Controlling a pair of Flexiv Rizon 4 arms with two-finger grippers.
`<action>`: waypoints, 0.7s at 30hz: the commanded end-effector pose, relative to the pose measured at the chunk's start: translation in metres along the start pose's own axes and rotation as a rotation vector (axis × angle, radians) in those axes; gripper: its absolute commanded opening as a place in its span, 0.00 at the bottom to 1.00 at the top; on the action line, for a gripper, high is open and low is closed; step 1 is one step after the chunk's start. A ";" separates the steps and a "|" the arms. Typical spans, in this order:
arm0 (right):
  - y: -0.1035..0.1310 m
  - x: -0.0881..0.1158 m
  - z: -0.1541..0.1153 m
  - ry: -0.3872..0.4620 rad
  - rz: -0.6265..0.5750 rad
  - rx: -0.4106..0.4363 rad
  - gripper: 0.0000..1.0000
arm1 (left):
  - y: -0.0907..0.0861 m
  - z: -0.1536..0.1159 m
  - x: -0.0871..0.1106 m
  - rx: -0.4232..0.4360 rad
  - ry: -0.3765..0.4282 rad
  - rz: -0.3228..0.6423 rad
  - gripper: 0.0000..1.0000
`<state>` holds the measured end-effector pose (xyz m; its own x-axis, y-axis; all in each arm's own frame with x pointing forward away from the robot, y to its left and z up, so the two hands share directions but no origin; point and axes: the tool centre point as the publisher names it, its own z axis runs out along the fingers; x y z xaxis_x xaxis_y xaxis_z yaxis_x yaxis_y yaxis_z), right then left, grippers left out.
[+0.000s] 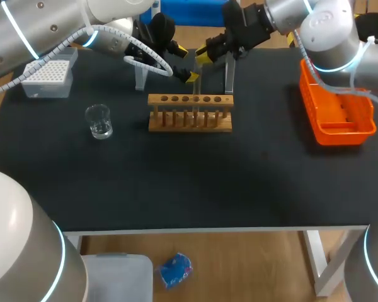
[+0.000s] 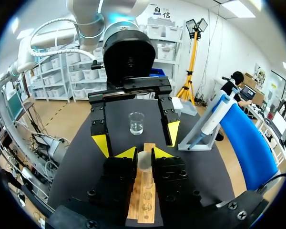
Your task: Invert the test tube, pick up the pipette, mount the tip to pipette, aspirate from beaker and dispense into the tube, eject the tip, return the pipette, and cap with the stopper.
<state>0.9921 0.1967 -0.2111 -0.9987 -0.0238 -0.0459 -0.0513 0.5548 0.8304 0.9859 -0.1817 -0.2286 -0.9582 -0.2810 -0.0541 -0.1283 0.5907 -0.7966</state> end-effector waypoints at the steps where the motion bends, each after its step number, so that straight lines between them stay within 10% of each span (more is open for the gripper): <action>1: 0.001 -0.004 0.000 0.007 0.002 0.005 0.00 | 0.001 0.000 -0.004 0.002 0.015 0.002 1.00; 21: -0.008 -0.003 0.004 0.021 0.023 0.011 0.00 | 0.001 0.000 -0.004 0.002 0.015 0.002 1.00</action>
<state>0.9931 0.1957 -0.2174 -0.9995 -0.0234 -0.0199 -0.0296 0.5606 0.8276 0.9859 -0.1817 -0.2286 -0.9582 -0.2810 -0.0541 -0.1283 0.5907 -0.7966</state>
